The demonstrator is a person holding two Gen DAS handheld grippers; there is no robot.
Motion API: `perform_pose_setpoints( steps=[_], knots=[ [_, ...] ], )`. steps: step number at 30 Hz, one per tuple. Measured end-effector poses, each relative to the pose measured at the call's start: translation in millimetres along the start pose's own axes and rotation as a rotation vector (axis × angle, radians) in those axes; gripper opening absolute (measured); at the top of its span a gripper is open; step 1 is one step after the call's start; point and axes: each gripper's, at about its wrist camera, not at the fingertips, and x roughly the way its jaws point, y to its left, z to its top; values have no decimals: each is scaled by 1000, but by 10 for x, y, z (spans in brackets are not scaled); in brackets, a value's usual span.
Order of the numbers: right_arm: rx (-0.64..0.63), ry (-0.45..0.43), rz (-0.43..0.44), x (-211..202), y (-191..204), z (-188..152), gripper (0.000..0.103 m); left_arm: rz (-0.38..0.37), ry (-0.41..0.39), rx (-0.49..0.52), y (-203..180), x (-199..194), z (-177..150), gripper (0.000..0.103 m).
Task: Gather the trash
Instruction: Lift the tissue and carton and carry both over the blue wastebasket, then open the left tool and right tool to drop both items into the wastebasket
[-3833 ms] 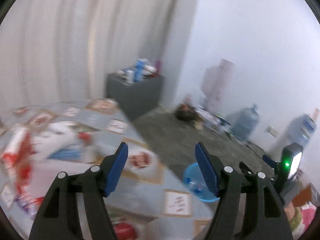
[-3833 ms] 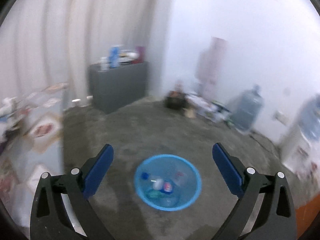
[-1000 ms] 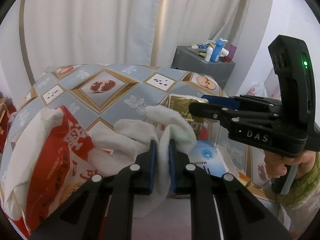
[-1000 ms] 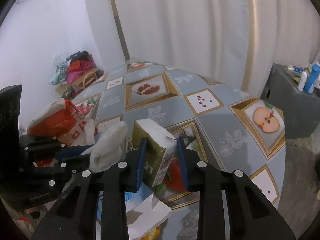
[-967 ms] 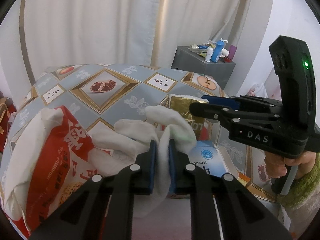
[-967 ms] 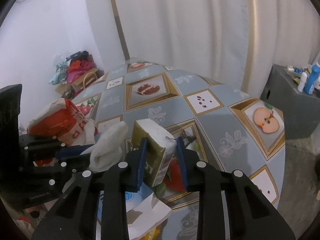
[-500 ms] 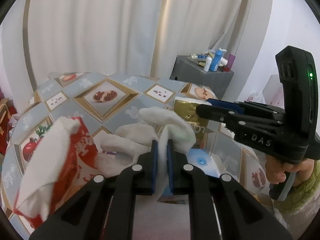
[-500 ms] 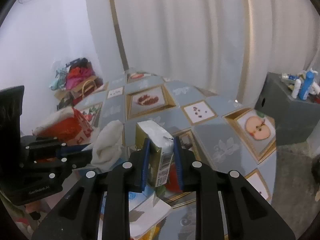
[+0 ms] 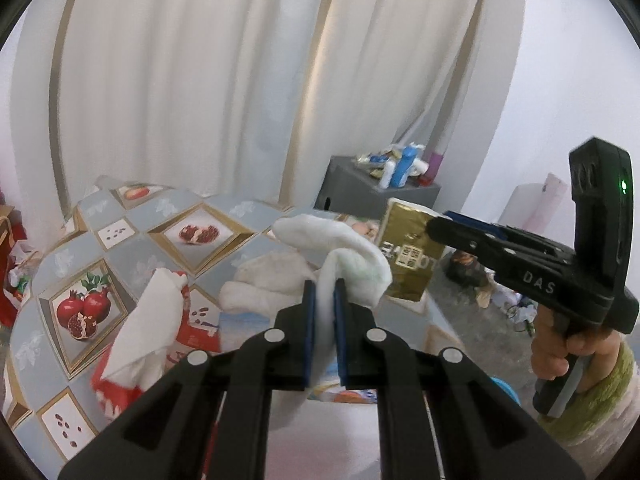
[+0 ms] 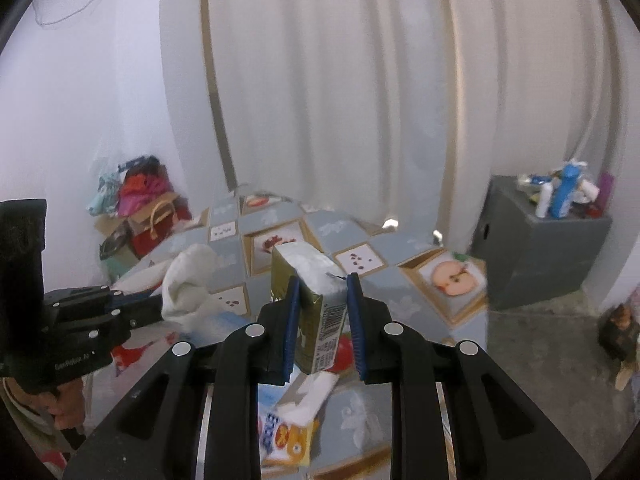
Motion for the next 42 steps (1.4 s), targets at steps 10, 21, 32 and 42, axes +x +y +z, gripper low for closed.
perform_pose_setpoints(
  steps=[10,21,32,42],
  knots=[
    [92,-84,-139,-1191,-44,-307,21,-135,-35,48,-535,-579,-55,9],
    [355,-82,-425,-2387,-504,-1277,21,-449,140,128,-1608,-553,-340,9],
    [719,-32,-639,-2784,-1387,-2370,21,-683,487,252,-3168,388,-817,9],
    [997,38,-688,-2596,-2260,-3209,24,-640,758,380,-4322,1476,-1588,27]
  ],
)
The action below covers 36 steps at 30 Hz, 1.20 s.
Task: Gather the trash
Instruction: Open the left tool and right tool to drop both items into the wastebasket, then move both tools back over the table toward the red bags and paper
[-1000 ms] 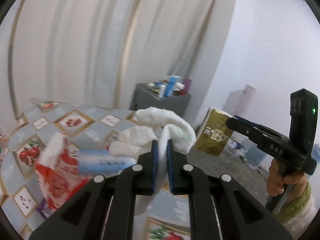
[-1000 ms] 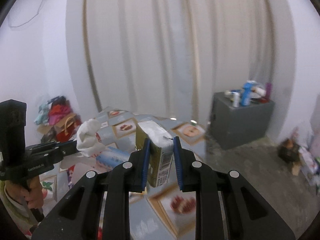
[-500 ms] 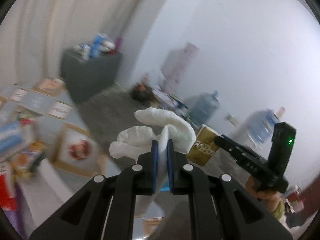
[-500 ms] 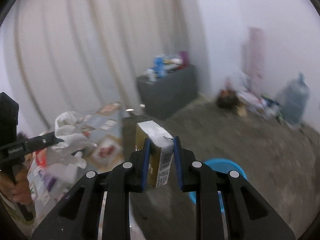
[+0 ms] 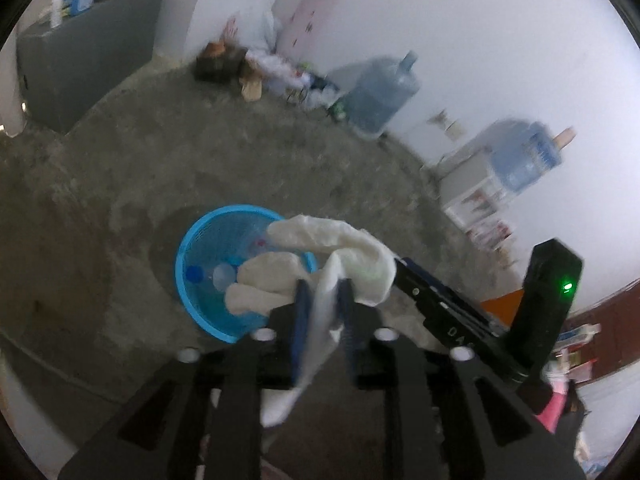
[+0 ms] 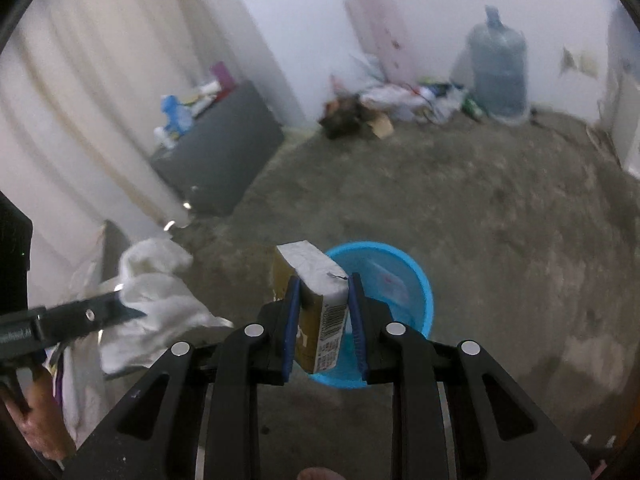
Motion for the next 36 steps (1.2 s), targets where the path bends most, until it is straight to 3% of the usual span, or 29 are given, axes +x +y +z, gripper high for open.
perform_pose_setpoints(
  steps=[2,3,4,13,19,25,28,32,36],
  knots=[
    [40,37,20,174,-127,-13,33,47,18,13,15,234,94,46],
    [50,45,11,217,-158,-29,43,65,23,16,5,319,135,47],
    [56,54,-6,275,-178,-43,45,73,26,15,9,372,152,47],
    [58,17,1,48,-131,-154,51,88,-52,-11,105,46,144,52],
    [-47,-46,-3,-235,60,-143,66,138,-160,8,92,-525,-26,53],
    [-208,-107,18,-571,457,-212,67,227,-287,25,129,-1243,-401,53],
    [-272,-125,65,-701,702,-248,67,266,-370,1,219,-1659,-637,53],
    [-325,-149,137,-835,1017,-263,67,371,-496,-44,397,-2244,-1031,53],
    [-377,-150,217,-933,1356,-325,67,470,-573,-83,571,-2630,-1460,53]
  ],
)
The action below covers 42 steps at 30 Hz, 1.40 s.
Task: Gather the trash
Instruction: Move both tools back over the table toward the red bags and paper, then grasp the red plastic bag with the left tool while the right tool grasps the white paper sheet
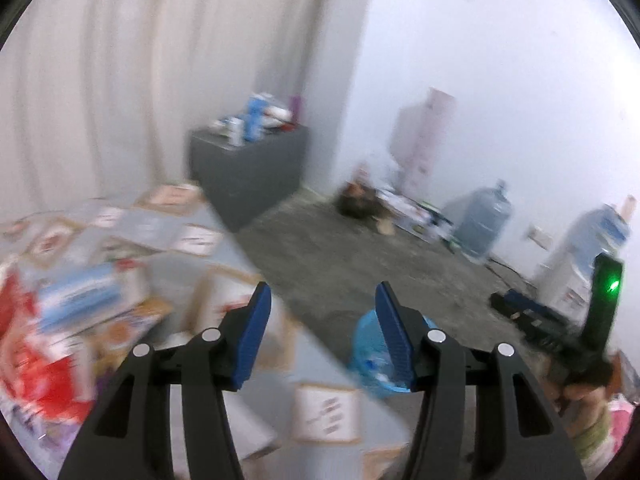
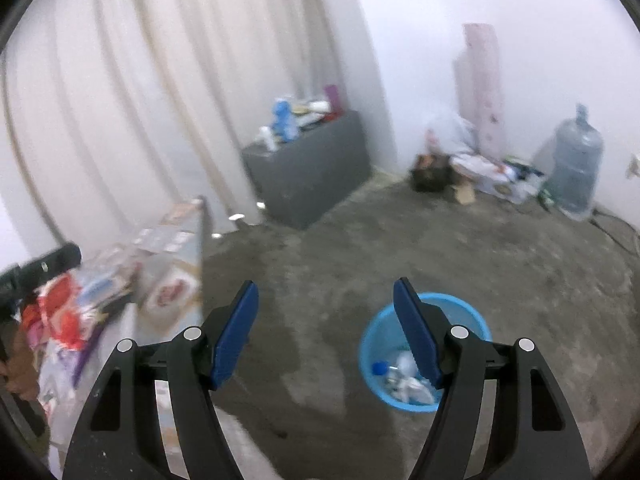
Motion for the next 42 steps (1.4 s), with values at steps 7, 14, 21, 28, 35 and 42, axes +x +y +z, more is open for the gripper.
perform_pose_setpoints(
  steps=[7,14,21,28,35,42],
  knots=[
    [-114,68,125,160,712,-85,63,200,-73,-56,631,-586,-481,53],
    [-220,169,246,416,1474,-248,58,326,-105,-140,1242,-888,-877,53],
    [-308,278,289,740,2015,-436,54,356,-98,-177,1559,-895,-1021,52],
    [-368,350,255,1019,2311,-602,49,377,-58,-181,1794,-663,-1018,52],
    [-400,386,219,1195,2395,-652,49,384,-1,-127,1858,-452,-1013,52],
    [-432,415,194,1305,2422,-714,49,404,62,-131,1971,-191,-1039,52]
  ],
)
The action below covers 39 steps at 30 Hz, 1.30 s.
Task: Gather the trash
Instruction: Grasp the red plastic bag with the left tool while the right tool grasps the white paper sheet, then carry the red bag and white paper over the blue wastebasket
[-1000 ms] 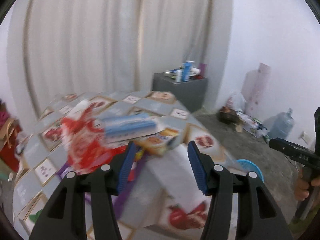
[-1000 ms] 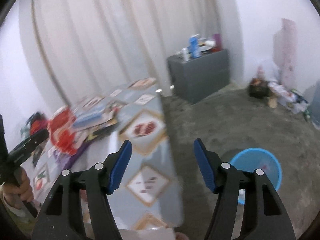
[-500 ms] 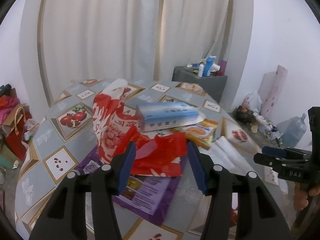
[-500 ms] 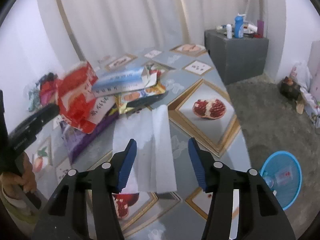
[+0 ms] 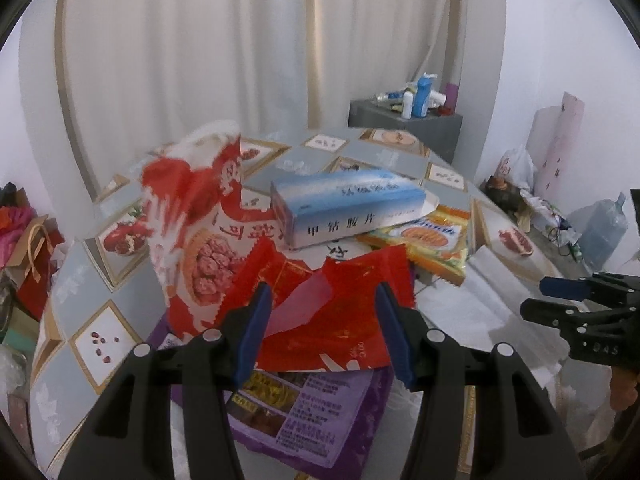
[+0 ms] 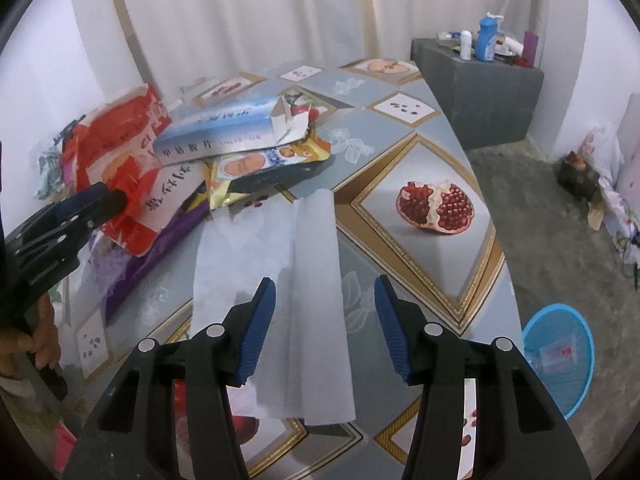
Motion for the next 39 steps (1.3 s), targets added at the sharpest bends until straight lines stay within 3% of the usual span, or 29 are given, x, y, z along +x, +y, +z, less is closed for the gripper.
perform_pose_setpoints(
  steps=[6,17,19,20,22,25,39],
  knots=[
    [-35,10,-30,64,43,-22,45,29,53,-21,35,188,-37,52],
    [-56,6,-60,68,48,-24,27,41,55,-22,37,170,-59,12],
    [-51,6,-56,59,38,-31,18,43,41,-9,14,116,-57,9],
    [-47,8,-53,54,31,-34,15,39,38,-8,12,101,-50,1],
    [-37,10,-51,46,15,-37,7,31,35,-12,11,58,-50,1],
    [-17,6,-44,12,-20,-38,3,19,14,-18,10,-42,-37,0],
    [101,-86,-8,-406,-313,-46,1,-84,-103,-37,-115,-646,187,0]
  ],
)
